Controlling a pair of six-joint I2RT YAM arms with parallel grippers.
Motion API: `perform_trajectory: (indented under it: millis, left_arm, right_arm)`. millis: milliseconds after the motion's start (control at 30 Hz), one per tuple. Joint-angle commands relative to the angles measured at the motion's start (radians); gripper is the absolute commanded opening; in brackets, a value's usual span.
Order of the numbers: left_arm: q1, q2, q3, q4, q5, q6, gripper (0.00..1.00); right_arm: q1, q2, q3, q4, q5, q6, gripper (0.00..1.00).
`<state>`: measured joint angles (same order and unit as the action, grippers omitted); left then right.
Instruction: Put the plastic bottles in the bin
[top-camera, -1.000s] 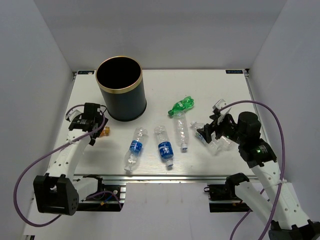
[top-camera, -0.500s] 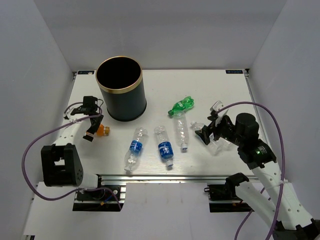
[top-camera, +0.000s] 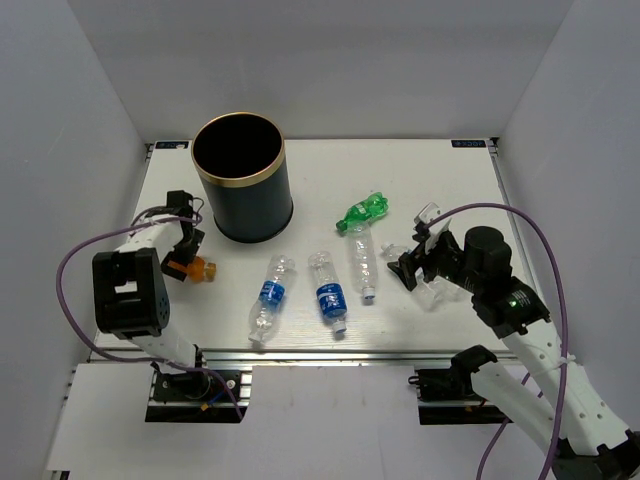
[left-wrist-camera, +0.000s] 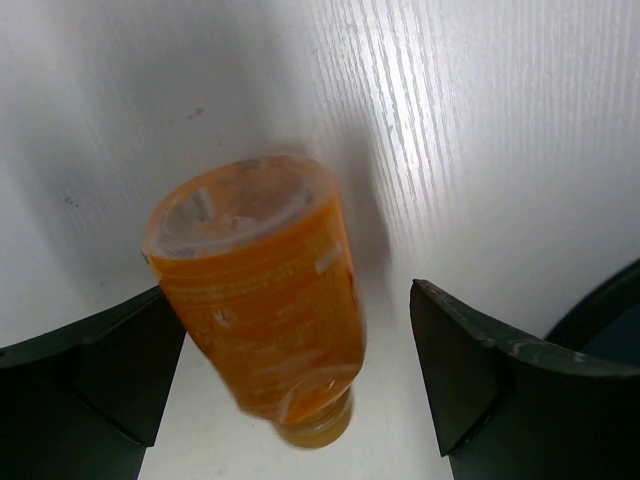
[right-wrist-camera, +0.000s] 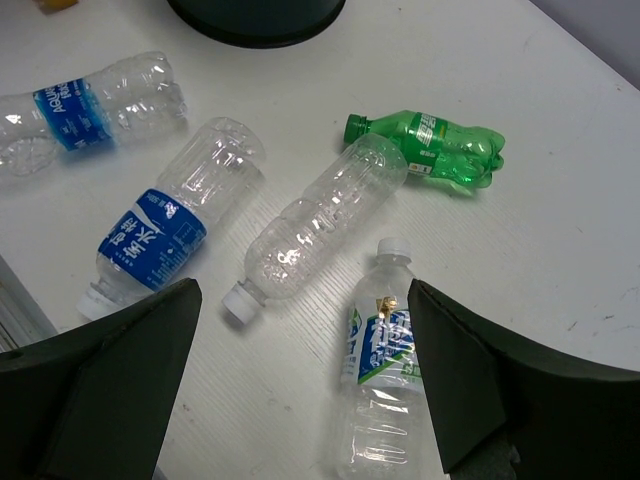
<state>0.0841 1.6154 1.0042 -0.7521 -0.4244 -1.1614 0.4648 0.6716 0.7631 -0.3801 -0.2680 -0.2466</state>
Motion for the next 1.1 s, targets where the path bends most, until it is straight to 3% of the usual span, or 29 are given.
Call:
perform_trajectory:
  millis: [0, 267, 300, 367, 400, 467, 500, 533, 633, 667, 733, 867, 1067]
  left_arm:
    - [0.02, 0.04, 0.042, 0.02, -0.022, -0.001, 1.0]
    - [0.029, 0.078, 0.024, 0.039, 0.007, 0.018, 0.61]
    - [0.029, 0.068, 0.024, 0.048, 0.016, 0.019, 0.45]
    - [0.029, 0.038, 0.036, 0.048, 0.016, 0.063, 0.29]
    - [0.01, 0.019, 0.053, 0.048, 0.016, 0.1, 0.12]
    - [-0.001, -0.029, 0.076, 0.048, 0.016, 0.153, 0.0]
    - [-0.001, -0.09, 0.088, 0.048, 0.033, 0.175, 0.0]
    - [-0.001, -0.124, 0.102, 0.057, 0.048, 0.225, 0.0]
    - [-0.001, -0.262, 0.138, 0.079, 0.122, 0.313, 0.0]
    - [-0.001, -0.294, 0.148, 0.079, 0.174, 0.363, 0.0]
    - [-0.001, -0.4, 0.148, 0.129, 0.234, 0.41, 0.0]
    - [-0.001, -0.526, 0.171, 0.276, 0.465, 0.535, 0.0]
    - [-0.01, -0.419, 0.362, 0.399, 0.76, 0.646, 0.0]
  right_arm:
    - [0.012, -0.004, 0.018, 0.026, 0.021, -0.003, 0.9]
    - [0.028, -0.001, 0.013, 0.033, 0.038, -0.002, 0.9]
    - [0.032, -0.001, 0.015, 0.035, 0.039, -0.002, 0.9]
    - [0.035, -0.001, 0.012, 0.033, 0.041, 0.0, 0.9]
    - [0.037, -0.003, 0.012, 0.032, 0.041, -0.002, 0.9]
    - [0.04, 0.0, 0.008, 0.037, 0.039, 0.0, 0.9]
    - [0.04, -0.003, 0.008, 0.035, 0.042, 0.001, 0.87]
    - [0.044, -0.003, 0.008, 0.035, 0.039, -0.002, 0.76]
    - [0.051, -0.006, 0.008, 0.037, 0.035, -0.003, 0.4]
    - [0.052, -0.007, 0.007, 0.038, 0.035, -0.003, 0.19]
    - [0.055, -0.01, 0.005, 0.038, 0.032, -0.008, 0.05]
    - [0.063, -0.004, 0.004, 0.038, 0.026, -0.016, 0.03]
    - [0.078, 0.016, 0.007, 0.035, 0.03, -0.019, 0.04]
